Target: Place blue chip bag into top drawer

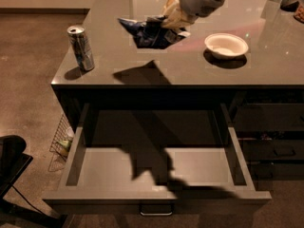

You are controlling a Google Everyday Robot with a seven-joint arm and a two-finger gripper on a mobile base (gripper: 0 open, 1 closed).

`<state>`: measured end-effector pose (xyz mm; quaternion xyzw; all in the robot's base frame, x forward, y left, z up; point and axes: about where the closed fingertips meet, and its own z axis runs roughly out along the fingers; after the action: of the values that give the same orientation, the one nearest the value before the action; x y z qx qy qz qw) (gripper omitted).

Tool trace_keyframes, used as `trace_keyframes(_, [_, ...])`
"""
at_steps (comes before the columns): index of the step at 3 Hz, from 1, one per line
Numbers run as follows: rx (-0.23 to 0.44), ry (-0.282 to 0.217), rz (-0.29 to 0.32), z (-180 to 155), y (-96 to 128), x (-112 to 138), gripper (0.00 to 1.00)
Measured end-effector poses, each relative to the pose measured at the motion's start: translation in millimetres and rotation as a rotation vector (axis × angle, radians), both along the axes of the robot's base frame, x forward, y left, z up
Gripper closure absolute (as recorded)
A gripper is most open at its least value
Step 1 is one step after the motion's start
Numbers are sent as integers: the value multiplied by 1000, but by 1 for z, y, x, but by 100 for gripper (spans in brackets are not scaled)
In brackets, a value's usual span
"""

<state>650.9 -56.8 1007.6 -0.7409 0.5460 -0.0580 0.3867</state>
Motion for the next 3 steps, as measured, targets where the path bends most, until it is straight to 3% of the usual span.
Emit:
trace_keyframes(1, [129, -12, 174, 39, 5, -71, 100])
trace_keyframes(2, [204, 21, 264, 40, -13, -136, 100])
trace_keyframes(3, [248, 137, 318, 6, -20, -200, 100])
